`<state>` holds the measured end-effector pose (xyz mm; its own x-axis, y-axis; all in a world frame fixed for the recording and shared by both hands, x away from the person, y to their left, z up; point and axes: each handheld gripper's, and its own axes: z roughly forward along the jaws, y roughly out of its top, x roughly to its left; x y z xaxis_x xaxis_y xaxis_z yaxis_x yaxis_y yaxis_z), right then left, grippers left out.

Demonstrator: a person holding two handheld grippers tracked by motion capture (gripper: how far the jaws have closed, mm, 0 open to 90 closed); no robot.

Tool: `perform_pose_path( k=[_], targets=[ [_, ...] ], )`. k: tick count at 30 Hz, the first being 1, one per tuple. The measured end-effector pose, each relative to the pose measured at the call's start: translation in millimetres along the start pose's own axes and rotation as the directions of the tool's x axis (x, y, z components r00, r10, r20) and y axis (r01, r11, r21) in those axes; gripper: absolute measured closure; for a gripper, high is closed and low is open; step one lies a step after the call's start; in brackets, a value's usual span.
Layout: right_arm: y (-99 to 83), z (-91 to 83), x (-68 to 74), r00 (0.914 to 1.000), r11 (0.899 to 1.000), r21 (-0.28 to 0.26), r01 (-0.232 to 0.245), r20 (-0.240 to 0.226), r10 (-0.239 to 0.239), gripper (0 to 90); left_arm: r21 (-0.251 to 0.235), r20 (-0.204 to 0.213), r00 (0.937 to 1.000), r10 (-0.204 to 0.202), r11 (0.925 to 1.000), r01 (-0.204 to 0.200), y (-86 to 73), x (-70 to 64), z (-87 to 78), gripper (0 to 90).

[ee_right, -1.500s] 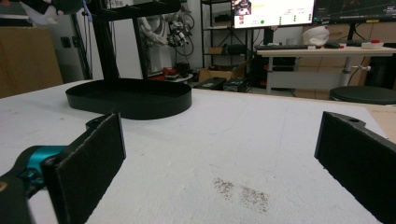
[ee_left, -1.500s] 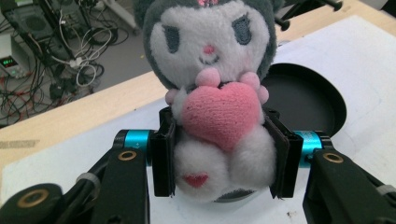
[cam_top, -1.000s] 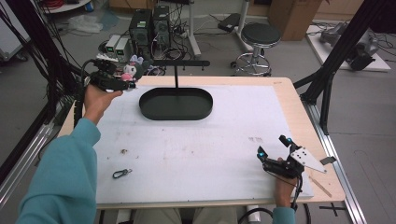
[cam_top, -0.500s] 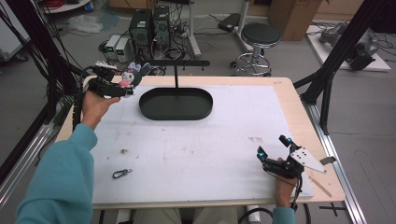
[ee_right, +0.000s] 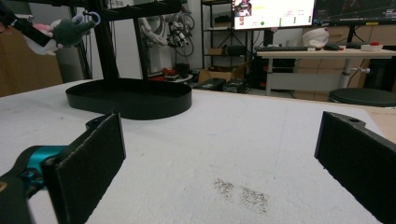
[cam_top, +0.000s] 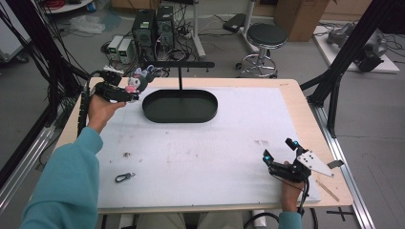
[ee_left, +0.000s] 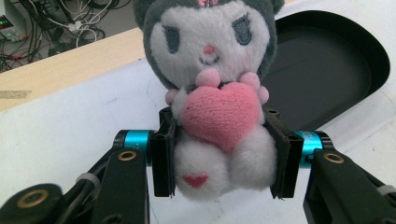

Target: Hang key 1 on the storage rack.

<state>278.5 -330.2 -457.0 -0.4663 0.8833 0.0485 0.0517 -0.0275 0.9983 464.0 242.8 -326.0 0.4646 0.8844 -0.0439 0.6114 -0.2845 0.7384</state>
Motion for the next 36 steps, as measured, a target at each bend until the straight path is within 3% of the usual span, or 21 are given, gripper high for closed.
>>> perform_pose_path(
  k=[16, 22, 25, 26, 27, 29, 30, 31, 32, 36],
  targets=[
    [0.1, 0.3, -0.4, 1.0000, 1.000, 0.003, -0.002, -0.003, 0.002, 1.0, -0.012, 0.001, 0.9992, -0.039, 0.9992, 0.039, 2.8, 7.3, 17.0, 52.5],
    [0.0, -0.1, 0.9, 1.0000, 1.000, 0.004, -0.007, -0.001, 0.007, 1.0, -0.032, 0.004, 0.9999, -0.013, 0.9994, 0.013, 0.9, 9.7, 18.3, 48.6],
    [-0.1, -0.3, 1.5, 1.0000, 1.000, 0.005, -0.008, -0.002, 0.008, 1.0, -0.074, 0.011, 0.9999, -0.003, 0.9972, 0.004, 0.9, 9.4, 17.0, 46.2],
    [-0.1, -0.4, 1.5, 0.9999, 1.000, 0.005, -0.010, -0.004, 0.010, 1.0, -0.095, 0.011, 0.9999, 0.000, 0.9955, 0.001, 1.2, 9.1, 16.6, 43.0],
    [-0.2, -0.5, 1.4, 1.0000, 1.000, 0.005, -0.009, -0.004, 0.009, 1.0, -0.109, 0.021, 0.9998, 0.006, 0.9941, -0.003, 1.5, 9.3, 15.2, 29.0],
    [-0.2, -0.5, 1.5, 1.0000, 1.000, 0.006, -0.007, -0.002, 0.007, 1.0, -0.157, 0.036, 0.9993, 0.012, 0.9876, -0.006, 1.9, 10.4, 11.7, 25.3],
    [-0.1, -0.4, 1.5, 0.9999, 1.000, 0.005, -0.010, -0.003, 0.010, 1.0, -0.168, 0.016, 0.9998, 0.008, 0.9858, -0.005, 2.2, 10.4, 10.5, 5.0],
    [-0.1, -0.4, 1.5, 0.9999, 1.000, 0.005, -0.010, -0.003, 0.010, 1.0, -0.172, 0.007, 1.0000, -0.001, 0.9850, 0.002, 2.7, 10.5, 9.6, 5.0],
    [-0.1, 0.0, 0.7, 1.0000, 1.000, 0.001, -0.005, -0.001, 0.005, 1.0, -0.186, 0.029, 0.9996, 0.002, 0.9825, 0.003, 2.2, 11.2, 7.8, 1.7],
    [0.1, 0.5, 0.0, 1.0000, 1.000, 0.006, -0.005, -0.002, 0.005, 1.0, -0.248, 0.076, 0.9955, 0.057, 0.9682, -0.037, -0.7, 12.1, -3.3, 1.7]
  ],
)
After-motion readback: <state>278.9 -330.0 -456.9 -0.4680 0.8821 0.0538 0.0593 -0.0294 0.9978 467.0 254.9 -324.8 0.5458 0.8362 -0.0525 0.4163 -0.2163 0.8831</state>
